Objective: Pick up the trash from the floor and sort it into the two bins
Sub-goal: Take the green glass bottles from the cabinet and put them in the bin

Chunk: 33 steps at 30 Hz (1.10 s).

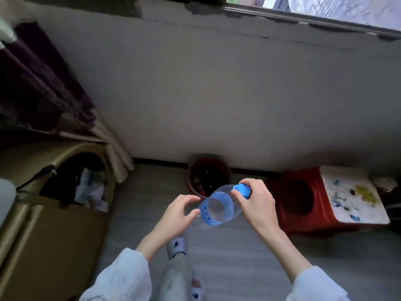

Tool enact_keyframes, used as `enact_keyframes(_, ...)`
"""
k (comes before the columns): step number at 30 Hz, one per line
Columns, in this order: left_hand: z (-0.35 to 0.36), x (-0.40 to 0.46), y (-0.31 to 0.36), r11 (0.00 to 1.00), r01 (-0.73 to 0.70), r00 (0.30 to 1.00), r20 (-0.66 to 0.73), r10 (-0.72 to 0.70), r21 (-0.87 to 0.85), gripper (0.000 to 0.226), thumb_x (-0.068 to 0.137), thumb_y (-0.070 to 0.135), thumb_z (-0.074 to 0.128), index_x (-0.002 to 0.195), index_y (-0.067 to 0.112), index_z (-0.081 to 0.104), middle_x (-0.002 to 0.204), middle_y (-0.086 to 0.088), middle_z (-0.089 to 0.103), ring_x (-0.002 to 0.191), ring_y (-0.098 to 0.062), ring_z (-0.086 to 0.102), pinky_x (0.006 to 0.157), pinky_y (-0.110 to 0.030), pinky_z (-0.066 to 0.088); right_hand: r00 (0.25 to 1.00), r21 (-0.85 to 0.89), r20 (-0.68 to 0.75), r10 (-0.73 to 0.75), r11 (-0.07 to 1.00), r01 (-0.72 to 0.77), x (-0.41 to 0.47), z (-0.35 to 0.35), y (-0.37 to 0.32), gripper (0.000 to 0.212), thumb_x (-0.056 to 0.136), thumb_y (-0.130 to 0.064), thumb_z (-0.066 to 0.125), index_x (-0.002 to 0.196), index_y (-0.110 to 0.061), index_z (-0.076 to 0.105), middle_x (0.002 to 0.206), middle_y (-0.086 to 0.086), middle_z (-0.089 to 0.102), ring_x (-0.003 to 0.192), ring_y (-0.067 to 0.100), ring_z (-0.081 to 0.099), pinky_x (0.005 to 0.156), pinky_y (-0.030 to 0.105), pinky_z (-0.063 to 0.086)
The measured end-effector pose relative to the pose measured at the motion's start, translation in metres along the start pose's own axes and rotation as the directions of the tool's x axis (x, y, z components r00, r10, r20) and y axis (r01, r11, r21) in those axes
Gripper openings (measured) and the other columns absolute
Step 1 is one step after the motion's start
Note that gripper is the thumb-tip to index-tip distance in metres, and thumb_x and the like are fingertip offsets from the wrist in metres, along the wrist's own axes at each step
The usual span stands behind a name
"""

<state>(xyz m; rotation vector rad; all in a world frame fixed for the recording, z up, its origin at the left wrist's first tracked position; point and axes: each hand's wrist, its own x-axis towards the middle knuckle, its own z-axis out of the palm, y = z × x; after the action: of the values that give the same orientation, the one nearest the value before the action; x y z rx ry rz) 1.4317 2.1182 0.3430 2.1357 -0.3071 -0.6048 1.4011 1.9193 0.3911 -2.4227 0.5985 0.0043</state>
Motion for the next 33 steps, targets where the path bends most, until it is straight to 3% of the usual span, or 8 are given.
enact_keyframes(8, 0.02, 0.123, -0.067, 0.983, 0.151, 0.979, 0.125, -0.163, 0.102, 0.031, 0.091, 0.017, 0.056, 0.122, 0.017, 0.056, 0.114, 0.0, 0.054, 0.106, -0.008, 0.05, 0.088, -0.012, 0.031, 0.941, 0.146, -0.126, 0.314, 0.944, -0.295, 0.113, 0.07, 0.068, 0.026, 0.086, -0.025, 0.064, 0.103, -0.008, 0.055, 0.106, 0.009, 0.053, 0.096, 0.026, 0.053, 0.072, 0.024, 0.028)
enact_keyframes(13, 0.063, 0.167, -0.125, 0.964, 0.224, 0.96, 0.14, -0.244, 0.14, 0.033, 0.091, 0.016, 0.056, 0.123, 0.016, 0.055, 0.117, -0.003, 0.054, 0.112, -0.016, 0.052, 0.088, -0.015, 0.034, 0.884, 0.286, -0.056, 0.464, 0.856, -0.431, 0.157, 0.153, 0.118, 0.028, 0.082, -0.02, 0.067, 0.1, -0.003, 0.054, 0.106, 0.013, 0.053, 0.096, 0.026, 0.051, 0.084, 0.025, 0.037)
enact_keyframes(16, 0.09, 0.186, -0.157, 0.949, 0.277, 0.942, 0.152, -0.3, 0.153, 0.039, 0.092, 0.016, 0.053, 0.13, 0.016, 0.048, 0.13, -0.006, 0.049, 0.122, -0.019, 0.047, 0.097, -0.02, 0.034, 0.842, 0.348, -0.05, 0.537, 0.799, -0.49, 0.174, 0.205, 0.137, 0.027, 0.082, -0.019, 0.068, 0.097, -0.002, 0.054, 0.102, 0.016, 0.056, 0.097, 0.028, 0.053, 0.082, 0.028, 0.035)
enact_keyframes(22, 0.138, 0.224, -0.221, 0.936, 0.31, 0.927, 0.165, -0.337, 0.169, 0.056, 0.093, 0.013, 0.05, 0.144, 0.014, 0.028, 0.149, -0.008, 0.03, 0.139, -0.021, 0.027, 0.107, -0.016, 0.016, 0.774, 0.371, 0.139, 0.618, 0.692, -0.62, 0.168, 0.302, 0.175, 0.029, 0.077, -0.017, 0.073, 0.084, -0.011, 0.046, 0.088, 0.012, 0.055, 0.088, 0.031, 0.056, 0.082, 0.037, 0.042)
enact_keyframes(27, 0.164, 0.246, -0.252, 0.946, 0.262, 0.923, 0.238, -0.303, 0.191, 0.062, 0.094, 0.01, 0.042, 0.148, 0.02, 0.014, 0.156, -0.004, 0.011, 0.144, -0.014, 0.011, 0.106, -0.012, 0.006, 0.669, 0.257, 0.365, 0.648, 0.62, -0.741, 0.149, 0.326, 0.213, 0.039, 0.075, -0.013, 0.075, 0.102, -0.011, 0.046, 0.091, 0.011, 0.059, 0.09, 0.026, 0.058, 0.085, 0.033, 0.044)
enact_keyframes(30, 0.178, 0.259, -0.262, 0.957, 0.223, 0.918, 0.291, -0.27, 0.184, 0.066, 0.092, 0.007, 0.042, 0.149, 0.022, 0.01, 0.157, -0.004, 0.006, 0.144, -0.014, 0.008, 0.108, -0.013, 0.006, 0.626, 0.193, 0.498, 0.601, 0.627, -0.755, 0.156, 0.337, 0.224, 0.049, 0.075, -0.016, 0.075, 0.116, -0.009, 0.049, 0.074, 0.002, 0.058, 0.092, 0.029, 0.063, 0.088, 0.039, 0.05)
enact_keyframes(33, 0.189, 0.271, -0.266, 0.955, 0.26, 0.915, 0.281, -0.291, 0.143, 0.071, 0.09, 0.004, 0.043, 0.149, 0.017, 0.006, 0.157, -0.006, 0.009, 0.143, -0.014, 0.013, 0.105, -0.008, 0.008, 0.63, 0.133, 0.573, 0.524, 0.699, -0.703, 0.168, 0.344, 0.232, 0.044, 0.079, -0.025, 0.072, 0.117, -0.013, 0.054, 0.08, 0.002, 0.062, 0.089, 0.022, 0.062, 0.088, 0.035, 0.05)
